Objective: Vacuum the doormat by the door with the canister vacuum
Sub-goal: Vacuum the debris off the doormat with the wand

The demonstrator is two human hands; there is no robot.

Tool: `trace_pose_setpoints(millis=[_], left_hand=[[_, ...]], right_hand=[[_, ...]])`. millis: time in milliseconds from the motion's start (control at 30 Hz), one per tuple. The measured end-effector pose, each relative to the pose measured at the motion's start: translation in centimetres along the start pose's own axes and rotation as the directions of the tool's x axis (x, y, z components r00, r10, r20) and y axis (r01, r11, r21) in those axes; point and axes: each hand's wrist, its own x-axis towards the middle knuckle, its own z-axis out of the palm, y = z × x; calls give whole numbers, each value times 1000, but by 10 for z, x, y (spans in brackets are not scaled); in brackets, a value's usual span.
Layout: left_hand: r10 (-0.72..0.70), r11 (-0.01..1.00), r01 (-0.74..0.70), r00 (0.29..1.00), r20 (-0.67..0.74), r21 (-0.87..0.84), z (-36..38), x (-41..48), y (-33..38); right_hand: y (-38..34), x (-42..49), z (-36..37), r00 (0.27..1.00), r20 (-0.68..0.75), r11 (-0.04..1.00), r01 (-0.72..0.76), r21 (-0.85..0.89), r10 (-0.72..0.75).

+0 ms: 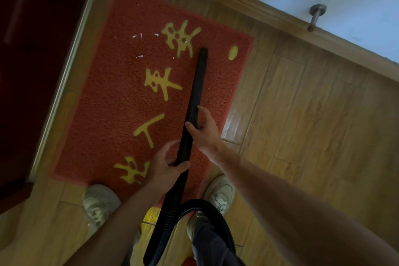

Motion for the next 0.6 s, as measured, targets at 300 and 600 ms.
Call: trace_pose_setpoints(millis=[300, 600], left_hand=[[-13, 999, 13, 1000, 5, -48, -15, 1, -10], [-8, 995, 6, 1000, -22, -104, -31, 4, -10]], right_hand=[[-5, -4, 13, 1000, 1, 1000, -3, -9, 3], [-16, 3, 32, 999, 29, 995, 46, -90, -44]])
